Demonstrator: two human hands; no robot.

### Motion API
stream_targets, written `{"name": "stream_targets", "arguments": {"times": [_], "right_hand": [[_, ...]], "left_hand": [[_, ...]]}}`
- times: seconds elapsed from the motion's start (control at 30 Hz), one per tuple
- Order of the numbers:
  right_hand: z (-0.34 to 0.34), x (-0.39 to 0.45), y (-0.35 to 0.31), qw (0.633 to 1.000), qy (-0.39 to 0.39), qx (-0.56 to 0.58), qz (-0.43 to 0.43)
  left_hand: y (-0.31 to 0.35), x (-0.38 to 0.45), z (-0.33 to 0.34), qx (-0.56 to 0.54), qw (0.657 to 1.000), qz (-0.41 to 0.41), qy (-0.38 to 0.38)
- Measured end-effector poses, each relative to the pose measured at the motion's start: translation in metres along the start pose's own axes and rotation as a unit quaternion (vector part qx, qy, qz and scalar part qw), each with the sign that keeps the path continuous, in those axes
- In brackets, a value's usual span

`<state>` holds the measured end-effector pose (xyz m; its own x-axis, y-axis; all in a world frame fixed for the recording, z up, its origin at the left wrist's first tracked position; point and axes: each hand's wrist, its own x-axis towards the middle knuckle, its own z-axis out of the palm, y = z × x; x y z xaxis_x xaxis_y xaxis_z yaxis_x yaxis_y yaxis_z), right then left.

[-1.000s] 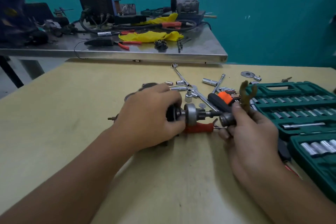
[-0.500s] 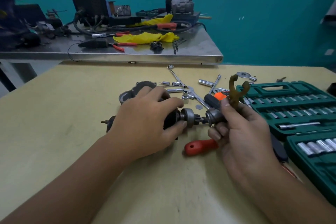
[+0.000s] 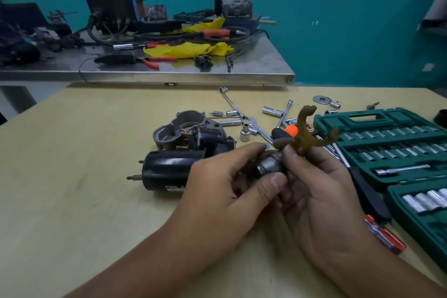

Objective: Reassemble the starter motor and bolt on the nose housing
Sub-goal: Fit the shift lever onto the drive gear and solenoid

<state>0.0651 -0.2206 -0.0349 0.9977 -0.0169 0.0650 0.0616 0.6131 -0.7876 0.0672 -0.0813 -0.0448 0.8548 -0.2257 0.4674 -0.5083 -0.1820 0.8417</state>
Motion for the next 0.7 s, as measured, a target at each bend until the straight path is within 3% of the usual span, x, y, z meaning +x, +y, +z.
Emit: {"name": "stream_targets", "arguments": {"times": [0.1, 0.2, 0.33, 0.53, 0.7], "right_hand": [[0.005, -0.007, -0.003, 0.999, -0.039, 0.023, 0.007], [0.006, -0.007, -0.007, 1.0, -0.025, 0.002, 0.004], [0.001, 0.001, -0.015, 1.0, 0.006, 0.016, 0.015], [-0.001, 0.004, -0.02, 0.999, -0.037, 0.012, -0.012], [-0.002, 0.002, -0.023, 0.998, -0.061, 0.011, 0.015]], "left_hand": [[0.003, -0.004, 0.004, -0.128, 0.992, -0.007, 0.019], [0.002, -0.005, 0.007, -0.182, 0.98, -0.022, 0.075], [0.0, -0.002, 0.006, -0.266, 0.959, -0.057, 0.085], [-0.005, -0.001, -0.005, -0.334, 0.939, -0.058, 0.055], [-0.004, -0.001, -0.011, -0.34, 0.938, -0.049, -0.035]]}}
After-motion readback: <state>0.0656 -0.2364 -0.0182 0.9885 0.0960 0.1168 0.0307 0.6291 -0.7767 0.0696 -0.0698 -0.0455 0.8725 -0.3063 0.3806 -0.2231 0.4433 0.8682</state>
